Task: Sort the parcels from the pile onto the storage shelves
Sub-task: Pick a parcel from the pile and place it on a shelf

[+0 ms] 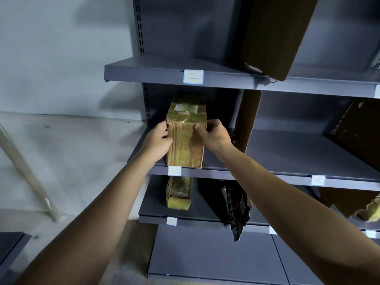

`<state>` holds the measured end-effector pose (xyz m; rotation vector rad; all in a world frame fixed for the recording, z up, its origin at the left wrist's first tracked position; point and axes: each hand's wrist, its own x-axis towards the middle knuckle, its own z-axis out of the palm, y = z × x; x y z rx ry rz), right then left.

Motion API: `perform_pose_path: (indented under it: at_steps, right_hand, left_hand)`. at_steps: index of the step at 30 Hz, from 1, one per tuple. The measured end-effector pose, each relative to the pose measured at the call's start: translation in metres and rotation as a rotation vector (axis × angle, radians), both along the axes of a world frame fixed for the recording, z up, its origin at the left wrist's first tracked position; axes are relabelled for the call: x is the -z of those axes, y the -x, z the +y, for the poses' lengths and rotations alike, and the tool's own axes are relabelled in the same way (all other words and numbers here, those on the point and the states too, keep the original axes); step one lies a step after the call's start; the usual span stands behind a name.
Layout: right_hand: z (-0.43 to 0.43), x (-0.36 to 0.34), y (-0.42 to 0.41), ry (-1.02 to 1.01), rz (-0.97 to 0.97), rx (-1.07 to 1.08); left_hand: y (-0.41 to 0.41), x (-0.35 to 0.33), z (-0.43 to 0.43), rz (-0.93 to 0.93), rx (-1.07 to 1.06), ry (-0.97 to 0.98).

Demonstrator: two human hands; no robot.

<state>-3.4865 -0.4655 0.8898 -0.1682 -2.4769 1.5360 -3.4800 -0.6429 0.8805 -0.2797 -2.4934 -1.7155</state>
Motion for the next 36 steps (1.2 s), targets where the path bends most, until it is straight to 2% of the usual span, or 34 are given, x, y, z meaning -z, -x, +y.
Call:
perform_pose_path:
  at_steps: [5,9,14,18,23,28,36]
  right_hand:
    - [-0.001,-0.001,0.009,-0.067,-0.017,-0.002]
    - [-0.002,0.000,0.006,-0.032,-0.046,-0.045]
    - [-0.006,0.003,-0.012,0.001,-0.056,-0.056]
    - [-0.008,0.009,-0.035,0.063,-0.084,-0.067]
    - [0.006,0.020,-0.074,0.118,-0.080,-0.044]
    - [0.040,0.027,-0.118,0.194,-0.066,-0.003]
    - [0.126,0.031,-0.181,0.193,-0.019,0.172]
  left_hand:
    - [0.027,0.006,-0.006,-0.097,0.062,0.023]
    - [0.038,0.013,-0.004,-0.139,0.078,0.010]
    - [0.000,0.004,0.012,-0.145,-0.058,-0.037]
    - [-0.030,0.008,0.028,-0.085,-0.145,-0.004]
    - [-0.063,0.009,0.054,-0.049,-0.073,-0.032]
    - [-0.094,0.016,0.093,-0.036,-0.003,-0.146]
    - [-0.140,0.020,0.184,-0.043,0.174,-0.198]
